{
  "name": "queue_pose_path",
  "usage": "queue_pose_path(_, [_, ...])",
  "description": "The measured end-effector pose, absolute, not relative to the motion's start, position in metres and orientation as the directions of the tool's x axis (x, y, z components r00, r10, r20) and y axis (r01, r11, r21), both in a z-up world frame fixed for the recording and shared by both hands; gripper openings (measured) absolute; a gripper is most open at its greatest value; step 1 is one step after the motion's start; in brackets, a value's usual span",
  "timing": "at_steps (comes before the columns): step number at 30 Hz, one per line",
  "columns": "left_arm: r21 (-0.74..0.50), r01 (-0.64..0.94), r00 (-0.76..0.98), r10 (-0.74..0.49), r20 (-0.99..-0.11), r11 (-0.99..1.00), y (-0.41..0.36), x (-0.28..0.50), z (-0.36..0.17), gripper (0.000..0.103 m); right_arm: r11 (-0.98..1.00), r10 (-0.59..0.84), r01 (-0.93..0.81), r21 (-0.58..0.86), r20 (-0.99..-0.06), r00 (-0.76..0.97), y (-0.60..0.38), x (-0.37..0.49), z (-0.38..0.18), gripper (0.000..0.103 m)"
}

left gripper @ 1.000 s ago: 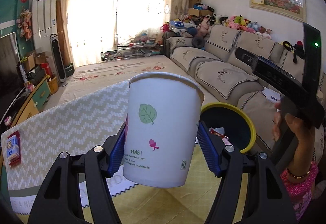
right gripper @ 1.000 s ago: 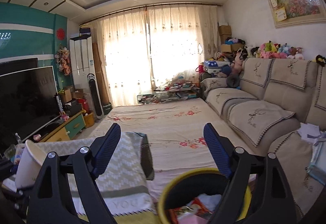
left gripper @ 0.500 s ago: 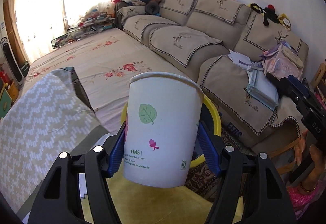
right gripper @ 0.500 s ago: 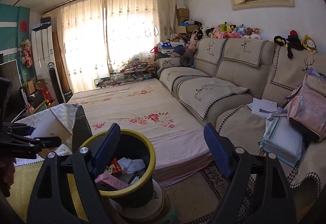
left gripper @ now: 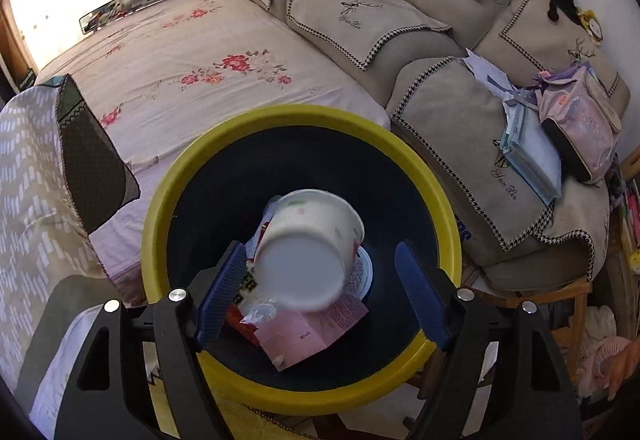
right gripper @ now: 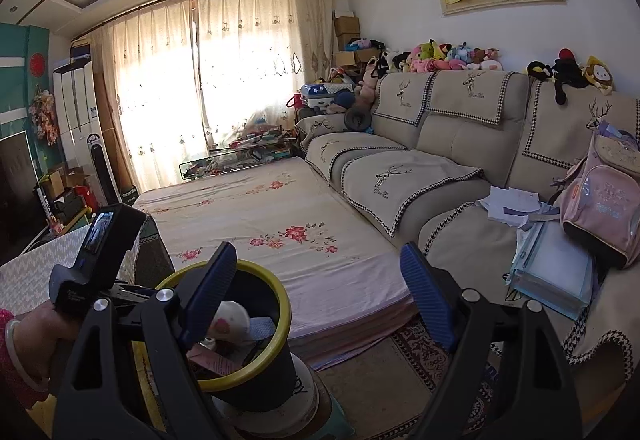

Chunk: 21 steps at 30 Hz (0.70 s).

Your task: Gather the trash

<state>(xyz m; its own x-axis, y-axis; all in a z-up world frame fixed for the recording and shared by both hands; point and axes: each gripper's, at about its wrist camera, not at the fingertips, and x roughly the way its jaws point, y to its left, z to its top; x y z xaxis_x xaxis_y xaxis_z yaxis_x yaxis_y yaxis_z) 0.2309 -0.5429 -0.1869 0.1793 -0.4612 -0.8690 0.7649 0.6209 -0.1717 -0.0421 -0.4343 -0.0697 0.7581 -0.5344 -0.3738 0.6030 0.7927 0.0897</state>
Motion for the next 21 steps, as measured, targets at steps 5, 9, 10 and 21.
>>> queue_pose_path(5, [-0.142,0.747,0.31,-0.529,-0.79,0.649,-0.477,0.211,-0.148,0.085,0.82,-0.497,0.565,0.091,-0.377,0.782,-0.42,-0.035,-0.065,0.079])
queue_pose_path(9, [-0.061,0.715,0.491,-0.562,-0.666,0.697,-0.407,0.169,-0.102,0.095,0.86,-0.442,0.505,0.075,-0.383,0.811,-0.397,-0.025,-0.059,0.083])
queue_pose_path(10, [-0.048,0.698,0.527,-0.559,-0.64,0.714,-0.388,0.159,-0.092,0.098,0.872,-0.423,0.484,0.072,-0.385,0.82,-0.391,-0.023,-0.057,0.083])
queue_pose_path(21, [-0.054,0.314,0.814,-0.298,-0.499,0.948,-0.158,0.061,-0.035,0.098,0.971,-0.198,0.234,0.042,-0.404,0.893,-0.3,-0.023,-0.036,0.096])
